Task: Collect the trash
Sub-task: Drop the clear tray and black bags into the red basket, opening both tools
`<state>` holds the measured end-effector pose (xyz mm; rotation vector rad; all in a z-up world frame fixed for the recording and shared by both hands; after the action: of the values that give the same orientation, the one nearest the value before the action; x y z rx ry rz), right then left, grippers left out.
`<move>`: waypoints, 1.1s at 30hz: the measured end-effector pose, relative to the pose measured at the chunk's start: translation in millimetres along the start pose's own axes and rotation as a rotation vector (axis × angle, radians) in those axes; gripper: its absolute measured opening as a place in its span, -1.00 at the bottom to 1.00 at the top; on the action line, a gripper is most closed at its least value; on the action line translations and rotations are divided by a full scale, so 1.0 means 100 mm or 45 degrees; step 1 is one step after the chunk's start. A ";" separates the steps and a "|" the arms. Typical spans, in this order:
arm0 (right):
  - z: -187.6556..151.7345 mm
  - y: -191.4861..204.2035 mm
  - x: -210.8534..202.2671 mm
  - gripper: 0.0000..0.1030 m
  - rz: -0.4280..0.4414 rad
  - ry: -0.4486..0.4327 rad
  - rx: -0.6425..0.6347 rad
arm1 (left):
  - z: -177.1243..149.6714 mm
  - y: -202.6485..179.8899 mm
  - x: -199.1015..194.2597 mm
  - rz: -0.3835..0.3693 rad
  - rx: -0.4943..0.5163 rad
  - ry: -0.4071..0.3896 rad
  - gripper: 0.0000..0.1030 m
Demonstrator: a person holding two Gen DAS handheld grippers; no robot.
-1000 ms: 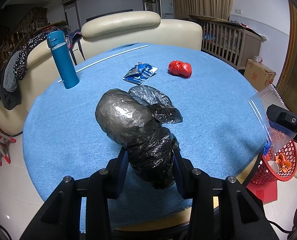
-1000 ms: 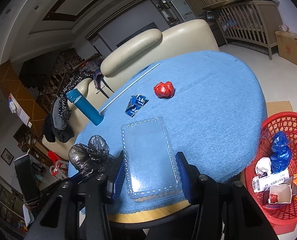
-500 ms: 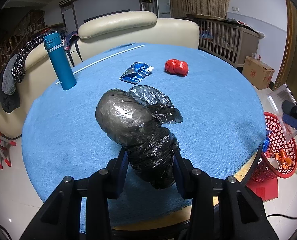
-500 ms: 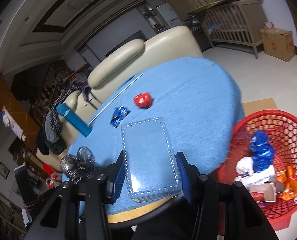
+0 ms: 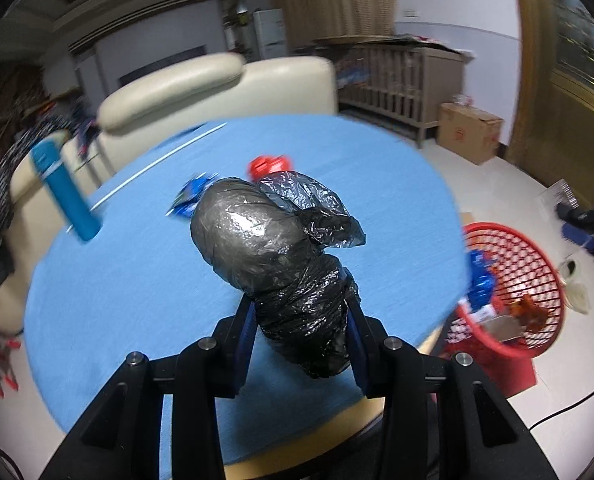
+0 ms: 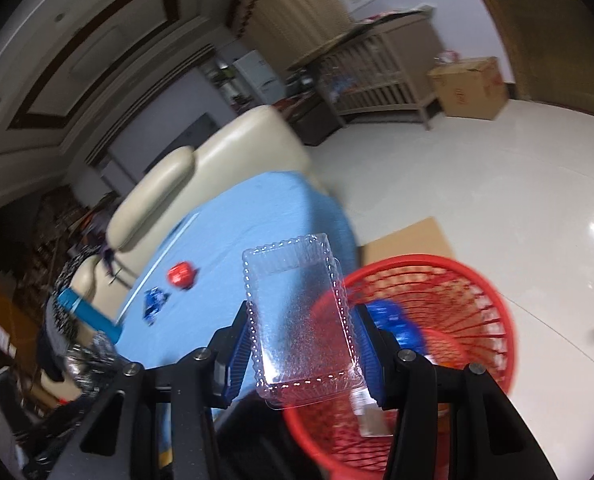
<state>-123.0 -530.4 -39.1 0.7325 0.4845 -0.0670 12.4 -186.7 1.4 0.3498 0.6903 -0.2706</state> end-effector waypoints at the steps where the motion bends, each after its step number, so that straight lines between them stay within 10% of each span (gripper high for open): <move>1: 0.01 -0.10 -0.01 -0.01 -0.019 0.000 0.015 | 0.03 -0.09 -0.01 -0.020 0.015 -0.005 -0.17; 23: 0.19 -1.13 -0.11 0.31 -0.250 -0.029 0.263 | 0.30 -2.18 0.28 -0.484 0.430 0.134 -0.03; 27: 0.21 -1.13 -0.16 0.31 -0.265 -0.049 0.287 | 0.30 -2.13 0.28 -0.489 0.436 0.129 0.36; 33: 0.21 -0.89 0.00 0.31 -0.238 -0.020 0.247 | 0.43 -1.55 0.33 -0.443 0.260 0.109 0.36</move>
<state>-134.3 -611.0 -81.4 0.8742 0.5358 -0.2975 6.2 -348.5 -23.8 0.4370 0.8100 -0.6629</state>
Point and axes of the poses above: each gripper's, at about its wrist camera, not at the fingertips, and x roughly the way its jaws point, y to its left, z to its top, the point moved 3 cm from there along x, roughly the way its jaws point, and after that the axes turned 9 degrees about z, right-handed, at the moved point
